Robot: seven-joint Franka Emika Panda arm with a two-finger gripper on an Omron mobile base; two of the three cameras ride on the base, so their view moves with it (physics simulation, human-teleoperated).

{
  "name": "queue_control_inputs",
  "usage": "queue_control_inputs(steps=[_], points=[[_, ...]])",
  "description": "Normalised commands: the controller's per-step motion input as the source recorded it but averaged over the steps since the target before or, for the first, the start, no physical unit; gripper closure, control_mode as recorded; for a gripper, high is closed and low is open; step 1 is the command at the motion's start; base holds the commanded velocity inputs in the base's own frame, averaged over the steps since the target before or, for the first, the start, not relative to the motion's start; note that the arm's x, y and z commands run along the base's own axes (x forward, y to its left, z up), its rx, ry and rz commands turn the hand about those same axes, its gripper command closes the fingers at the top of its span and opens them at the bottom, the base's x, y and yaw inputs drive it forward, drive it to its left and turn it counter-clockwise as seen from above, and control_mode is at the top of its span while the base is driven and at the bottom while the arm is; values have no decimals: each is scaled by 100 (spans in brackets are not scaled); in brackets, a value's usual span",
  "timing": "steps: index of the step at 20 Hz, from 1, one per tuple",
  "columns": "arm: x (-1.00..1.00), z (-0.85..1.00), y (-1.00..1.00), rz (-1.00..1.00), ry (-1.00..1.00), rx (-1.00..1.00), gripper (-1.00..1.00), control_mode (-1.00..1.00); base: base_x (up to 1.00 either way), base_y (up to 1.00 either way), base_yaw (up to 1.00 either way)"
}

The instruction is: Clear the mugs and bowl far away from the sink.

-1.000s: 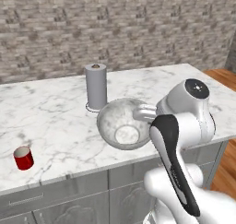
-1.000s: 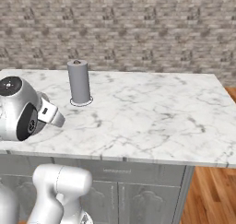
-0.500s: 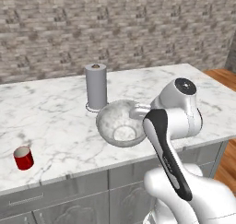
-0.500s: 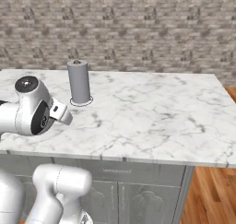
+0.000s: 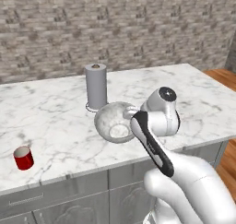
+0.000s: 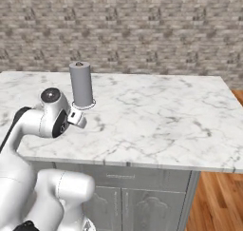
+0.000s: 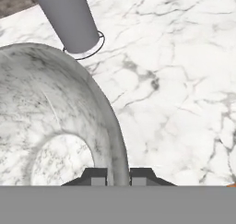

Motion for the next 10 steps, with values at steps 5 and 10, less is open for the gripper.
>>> queue_control_inputs(steps=[5, 10], points=[[100, -62, 0, 4, 5, 0, 100, -100, 0, 0, 0], [92, -63, 1, 4, 7, 0, 100, -100, 0, 0, 0]])
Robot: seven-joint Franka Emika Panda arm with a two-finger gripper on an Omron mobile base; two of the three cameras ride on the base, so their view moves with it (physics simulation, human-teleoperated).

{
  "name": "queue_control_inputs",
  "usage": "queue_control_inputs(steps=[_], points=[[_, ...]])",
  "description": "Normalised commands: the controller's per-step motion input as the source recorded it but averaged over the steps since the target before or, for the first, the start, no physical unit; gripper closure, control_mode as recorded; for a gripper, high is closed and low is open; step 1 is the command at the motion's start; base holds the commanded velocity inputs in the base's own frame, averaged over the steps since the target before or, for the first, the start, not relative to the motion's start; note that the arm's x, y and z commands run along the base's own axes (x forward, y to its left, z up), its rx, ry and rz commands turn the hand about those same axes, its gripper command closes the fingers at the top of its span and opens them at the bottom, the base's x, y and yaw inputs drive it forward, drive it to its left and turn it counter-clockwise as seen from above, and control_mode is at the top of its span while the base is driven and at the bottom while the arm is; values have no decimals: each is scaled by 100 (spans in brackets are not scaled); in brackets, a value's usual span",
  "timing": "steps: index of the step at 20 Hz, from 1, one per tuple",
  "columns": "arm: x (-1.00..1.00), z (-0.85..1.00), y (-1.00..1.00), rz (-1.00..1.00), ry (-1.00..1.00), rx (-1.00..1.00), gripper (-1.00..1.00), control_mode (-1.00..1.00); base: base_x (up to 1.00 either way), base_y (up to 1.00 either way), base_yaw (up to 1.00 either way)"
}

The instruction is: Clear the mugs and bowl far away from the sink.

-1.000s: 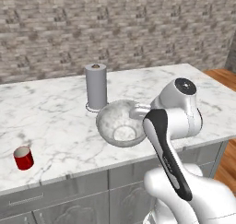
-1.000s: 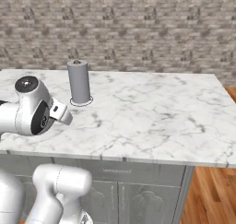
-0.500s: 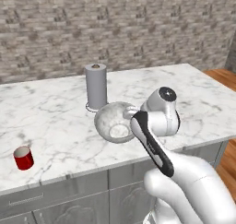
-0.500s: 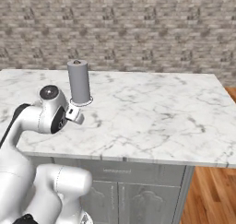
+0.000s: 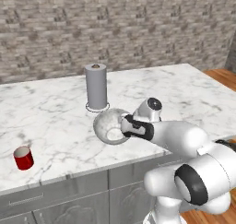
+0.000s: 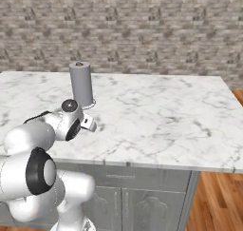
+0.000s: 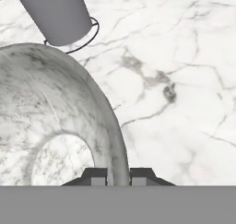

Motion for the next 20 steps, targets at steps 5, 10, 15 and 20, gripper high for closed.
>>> queue_control_inputs(steps=[5, 10, 15, 20], points=[[72, -52, 0, 3, 7, -2, 100, -100, 0, 0, 0], [38, -25, 0, 1, 8, -6, 100, -100, 0, 0, 0], [21, -11, 0, 3, 13, -3, 100, -100, 0, 0, 0], [3, 0, 0, 1, 5, -1, 100, -100, 0, 0, 0]])
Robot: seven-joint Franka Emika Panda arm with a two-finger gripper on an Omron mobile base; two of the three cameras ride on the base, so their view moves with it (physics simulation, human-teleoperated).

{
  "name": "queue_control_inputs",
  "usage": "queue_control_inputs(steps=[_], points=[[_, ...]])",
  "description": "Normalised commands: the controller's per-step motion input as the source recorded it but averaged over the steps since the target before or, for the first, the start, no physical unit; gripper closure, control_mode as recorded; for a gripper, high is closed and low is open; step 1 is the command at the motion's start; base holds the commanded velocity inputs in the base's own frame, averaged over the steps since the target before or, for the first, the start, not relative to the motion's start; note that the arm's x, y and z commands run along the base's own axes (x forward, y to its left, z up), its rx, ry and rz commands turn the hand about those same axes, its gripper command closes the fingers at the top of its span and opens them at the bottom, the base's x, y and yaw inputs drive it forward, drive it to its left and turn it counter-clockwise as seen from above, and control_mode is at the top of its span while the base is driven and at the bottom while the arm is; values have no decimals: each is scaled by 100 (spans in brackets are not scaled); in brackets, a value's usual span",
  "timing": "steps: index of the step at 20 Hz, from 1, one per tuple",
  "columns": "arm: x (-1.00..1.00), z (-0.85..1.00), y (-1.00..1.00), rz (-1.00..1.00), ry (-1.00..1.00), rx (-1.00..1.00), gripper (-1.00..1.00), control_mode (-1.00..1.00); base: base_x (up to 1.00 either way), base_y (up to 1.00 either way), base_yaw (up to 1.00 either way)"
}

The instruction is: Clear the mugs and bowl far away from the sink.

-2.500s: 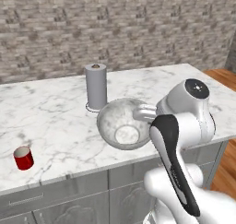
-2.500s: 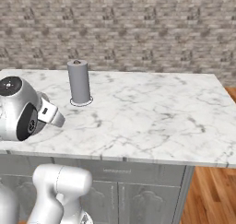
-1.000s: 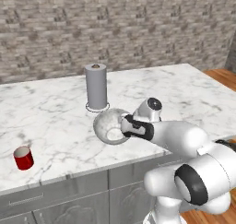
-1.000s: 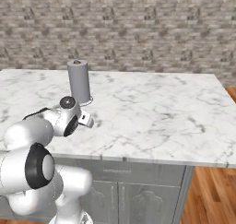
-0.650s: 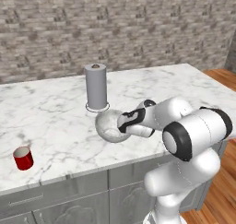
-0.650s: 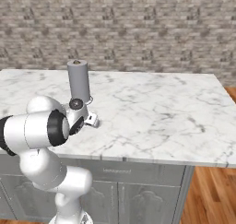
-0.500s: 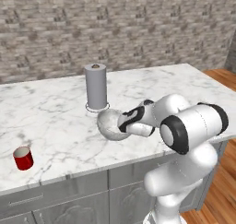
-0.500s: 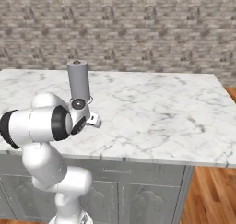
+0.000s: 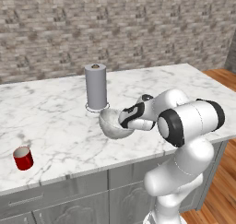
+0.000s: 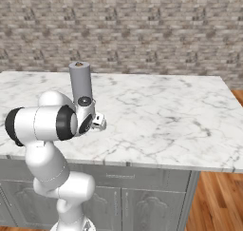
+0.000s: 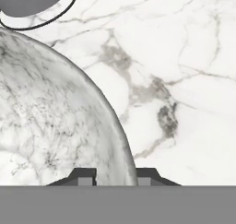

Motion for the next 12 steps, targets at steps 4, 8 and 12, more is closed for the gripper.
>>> queue_control_inputs(steps=[4, 8, 12], points=[[0, 0, 0, 0, 0, 0, 100, -100, 0, 0, 0], [0, 0, 0, 0, 0, 0, -100, -100, 0, 0, 0], [0, 0, 0, 0, 0, 0, -100, -100, 0, 0, 0]])
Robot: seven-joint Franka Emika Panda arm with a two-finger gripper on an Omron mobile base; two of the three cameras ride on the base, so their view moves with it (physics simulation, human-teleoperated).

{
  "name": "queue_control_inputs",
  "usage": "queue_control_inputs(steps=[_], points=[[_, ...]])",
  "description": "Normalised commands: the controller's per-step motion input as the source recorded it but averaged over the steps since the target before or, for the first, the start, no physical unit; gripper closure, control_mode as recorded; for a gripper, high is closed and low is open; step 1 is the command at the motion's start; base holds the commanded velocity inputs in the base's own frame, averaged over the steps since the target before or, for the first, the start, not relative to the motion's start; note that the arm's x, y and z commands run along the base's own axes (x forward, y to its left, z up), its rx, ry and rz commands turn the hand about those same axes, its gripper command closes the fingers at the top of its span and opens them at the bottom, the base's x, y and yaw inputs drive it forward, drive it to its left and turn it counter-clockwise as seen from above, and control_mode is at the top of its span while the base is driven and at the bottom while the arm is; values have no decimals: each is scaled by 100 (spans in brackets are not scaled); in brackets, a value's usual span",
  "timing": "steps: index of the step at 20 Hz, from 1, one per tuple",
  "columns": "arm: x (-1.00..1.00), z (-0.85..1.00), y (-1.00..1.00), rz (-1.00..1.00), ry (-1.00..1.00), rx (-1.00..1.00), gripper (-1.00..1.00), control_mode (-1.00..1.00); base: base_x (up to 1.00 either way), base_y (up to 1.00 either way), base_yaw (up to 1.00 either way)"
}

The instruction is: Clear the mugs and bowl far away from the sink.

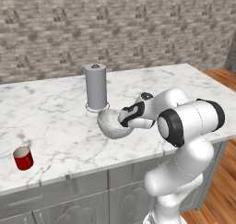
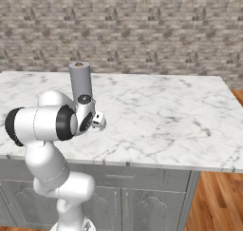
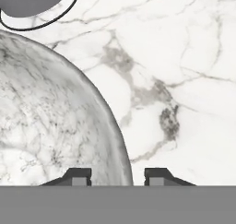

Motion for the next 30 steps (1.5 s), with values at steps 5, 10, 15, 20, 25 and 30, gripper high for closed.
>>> queue_control_inputs(steps=[5, 10, 15, 20, 25, 30], points=[[0, 2, 0, 0, 0, 0, -100, -100, 0, 0, 0], [-5, 53, 0, 0, -1, 0, -100, -100, 0, 0, 0], [-26, 100, 0, 0, -9, 0, -100, -100, 0, 0, 0], [-51, 100, 0, 0, -18, 1, -100, -100, 0, 0, 0], [-63, 100, 0, 0, -21, 3, -100, -100, 0, 0, 0], [-76, 100, 0, 0, -22, 2, -100, -100, 0, 0, 0]])
